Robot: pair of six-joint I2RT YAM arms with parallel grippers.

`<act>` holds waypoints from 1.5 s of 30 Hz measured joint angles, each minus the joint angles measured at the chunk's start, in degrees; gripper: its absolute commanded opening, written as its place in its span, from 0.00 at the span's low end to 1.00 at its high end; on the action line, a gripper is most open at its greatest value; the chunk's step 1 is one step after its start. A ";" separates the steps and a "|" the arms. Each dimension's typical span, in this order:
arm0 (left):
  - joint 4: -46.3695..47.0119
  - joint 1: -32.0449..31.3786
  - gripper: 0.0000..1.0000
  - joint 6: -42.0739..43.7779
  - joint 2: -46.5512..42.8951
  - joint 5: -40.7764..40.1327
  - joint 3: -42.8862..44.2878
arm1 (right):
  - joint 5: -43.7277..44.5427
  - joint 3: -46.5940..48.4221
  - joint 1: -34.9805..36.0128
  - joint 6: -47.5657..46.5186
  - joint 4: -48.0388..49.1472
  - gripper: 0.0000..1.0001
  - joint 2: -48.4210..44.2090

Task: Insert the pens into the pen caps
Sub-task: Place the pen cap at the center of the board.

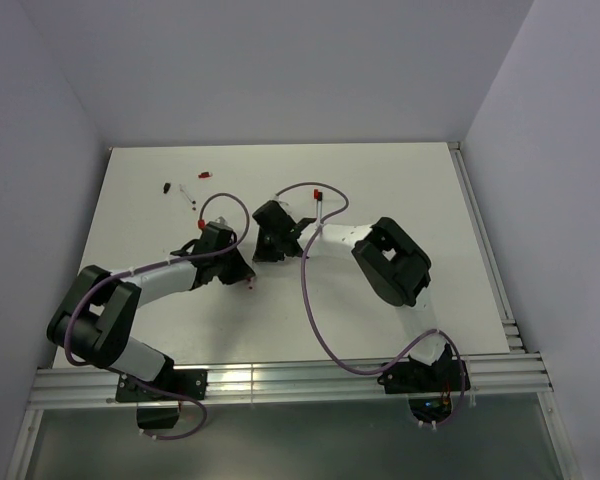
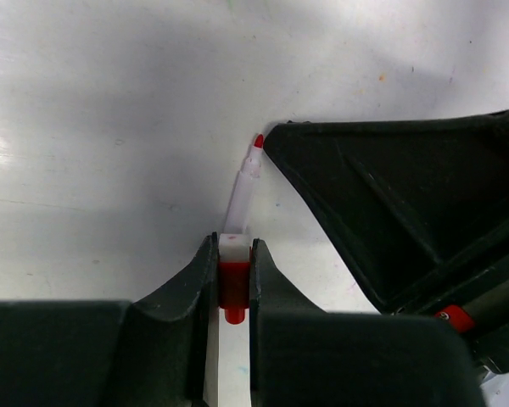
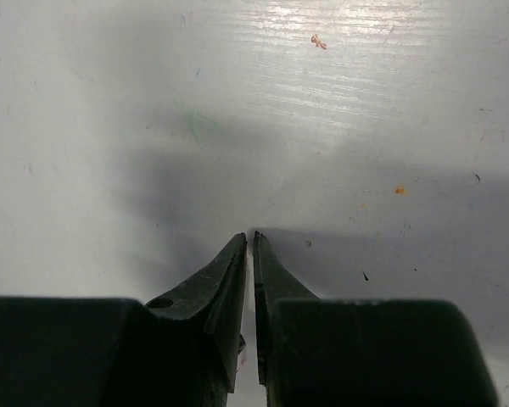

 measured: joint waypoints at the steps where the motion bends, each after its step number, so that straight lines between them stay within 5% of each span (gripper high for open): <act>1: 0.00 -0.15 0.00 -0.13 0.00 0.13 0.00 | 0.02 0.13 0.00 -0.11 -0.24 0.15 0.04; 22: -11.61 -1.90 0.01 3.52 7.98 -9.70 12.28 | 2.43 -4.74 -0.83 -2.19 -1.92 0.18 -4.33; 35: -19.67 -2.19 0.10 6.86 15.61 -15.50 23.10 | 2.45 -8.35 -1.33 -3.39 -1.38 0.18 -7.19; 45: -24.87 -2.19 0.27 9.40 22.18 -19.15 32.02 | 2.14 -9.92 -1.97 -4.44 -1.33 0.22 -8.20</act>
